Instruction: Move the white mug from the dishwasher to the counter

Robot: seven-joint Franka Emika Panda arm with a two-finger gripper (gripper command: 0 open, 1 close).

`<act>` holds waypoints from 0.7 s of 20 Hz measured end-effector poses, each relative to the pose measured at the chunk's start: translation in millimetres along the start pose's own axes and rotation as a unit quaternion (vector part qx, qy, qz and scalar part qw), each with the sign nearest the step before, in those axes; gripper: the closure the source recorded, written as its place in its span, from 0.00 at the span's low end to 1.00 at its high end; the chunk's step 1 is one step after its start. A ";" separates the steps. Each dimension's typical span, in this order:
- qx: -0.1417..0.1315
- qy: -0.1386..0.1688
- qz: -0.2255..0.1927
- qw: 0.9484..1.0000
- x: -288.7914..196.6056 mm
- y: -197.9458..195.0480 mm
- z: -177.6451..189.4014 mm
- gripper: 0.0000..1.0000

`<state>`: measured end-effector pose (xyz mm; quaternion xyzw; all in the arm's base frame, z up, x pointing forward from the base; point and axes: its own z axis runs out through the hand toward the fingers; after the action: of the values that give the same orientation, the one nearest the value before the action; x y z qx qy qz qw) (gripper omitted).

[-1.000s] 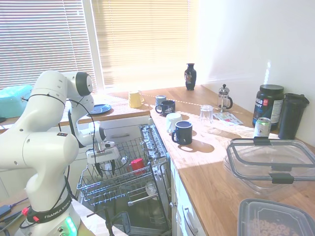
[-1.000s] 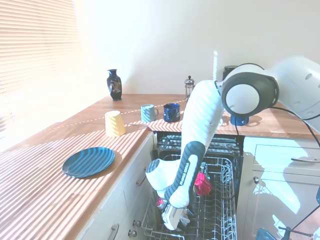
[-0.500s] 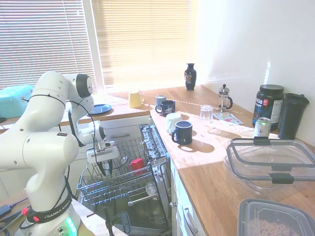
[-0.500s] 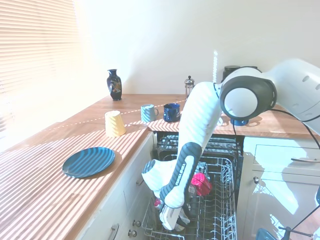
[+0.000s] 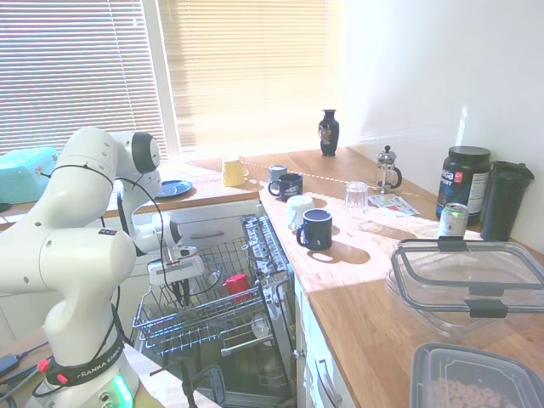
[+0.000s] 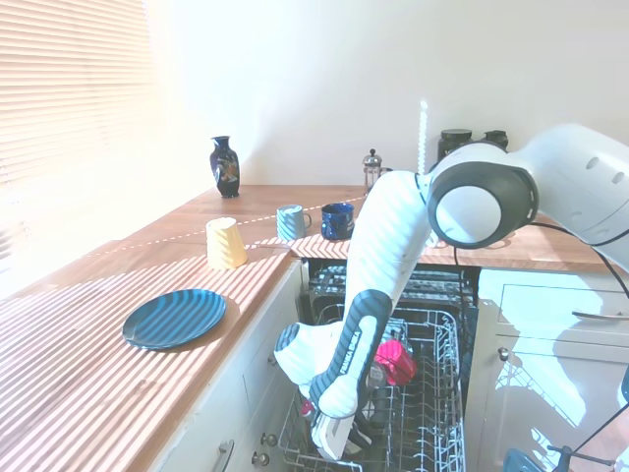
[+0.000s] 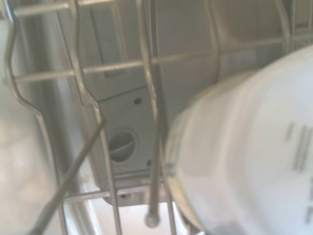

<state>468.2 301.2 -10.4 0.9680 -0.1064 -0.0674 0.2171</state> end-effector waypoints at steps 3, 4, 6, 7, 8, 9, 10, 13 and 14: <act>-0.001 0.000 0.001 1.000 0.8 0.1 -0.6 1.00; -0.001 0.001 0.002 1.000 1.4 0.4 -1.1 1.00; 0.001 0.002 0.004 1.000 3.6 1.7 -3.6 1.00; 0.003 0.004 0.005 1.000 5.5 2.8 -6.5 1.00; 0.007 0.005 0.007 1.000 7.0 4.2 -10.6 1.00; 0.012 0.008 0.008 1.000 8.1 5.9 -16.7 1.00; 0.023 0.014 0.009 1.000 8.7 7.2 -24.6 1.00; 0.047 0.028 0.013 0.998 6.2 18.4 -51.3 1.00; 0.052 0.030 0.015 0.998 4.4 25.8 -58.5 1.00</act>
<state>478.3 301.1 53.0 0.9779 -0.1177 -0.0289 0.1705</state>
